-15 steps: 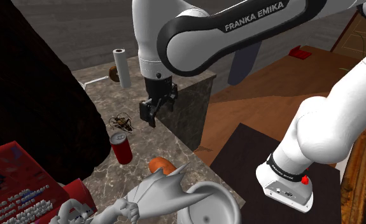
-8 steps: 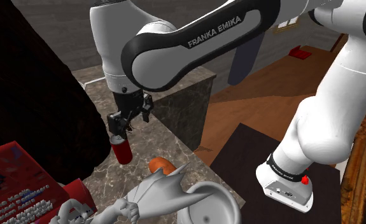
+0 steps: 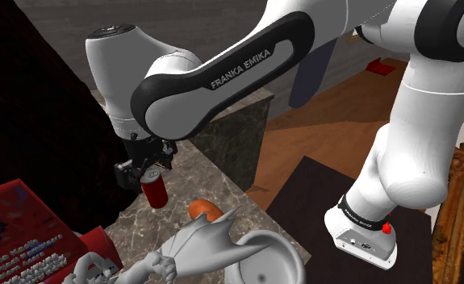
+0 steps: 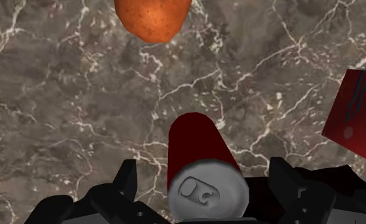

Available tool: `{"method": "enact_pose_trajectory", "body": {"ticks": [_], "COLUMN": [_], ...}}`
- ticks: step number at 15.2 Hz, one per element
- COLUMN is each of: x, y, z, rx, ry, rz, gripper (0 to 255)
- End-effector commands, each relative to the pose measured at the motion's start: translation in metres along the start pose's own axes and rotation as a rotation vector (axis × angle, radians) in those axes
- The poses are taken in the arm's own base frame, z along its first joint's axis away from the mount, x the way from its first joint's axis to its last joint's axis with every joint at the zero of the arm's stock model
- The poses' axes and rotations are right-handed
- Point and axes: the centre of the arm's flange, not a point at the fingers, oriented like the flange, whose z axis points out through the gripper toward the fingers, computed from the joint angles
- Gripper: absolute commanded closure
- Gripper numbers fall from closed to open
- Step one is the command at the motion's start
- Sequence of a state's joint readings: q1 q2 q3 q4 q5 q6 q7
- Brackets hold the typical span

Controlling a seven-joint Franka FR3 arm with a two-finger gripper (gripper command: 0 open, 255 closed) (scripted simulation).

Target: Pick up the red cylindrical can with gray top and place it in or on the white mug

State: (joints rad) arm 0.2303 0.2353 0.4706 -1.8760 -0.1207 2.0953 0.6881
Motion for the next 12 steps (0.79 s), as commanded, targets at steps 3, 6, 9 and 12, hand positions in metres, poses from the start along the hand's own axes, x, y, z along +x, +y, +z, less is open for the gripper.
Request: {"method": "enact_pose_trajectory", "body": {"ticks": [3, 6, 9, 12], "x": [0.0003, 0.0003, 0.0003, 0.0003], "y": [-0.0010, -0.0010, -0.0010, -0.0010], "z": [0.0191, 0.0191, 0.0191, 0.0190], "rx": [0.000, 0.000, 0.000, 0.000], "ry": [0.000, 0.000, 0.000, 0.000], "rz": [0.000, 0.000, 0.000, 0.000], "gripper": [0, 0, 0, 255]}}
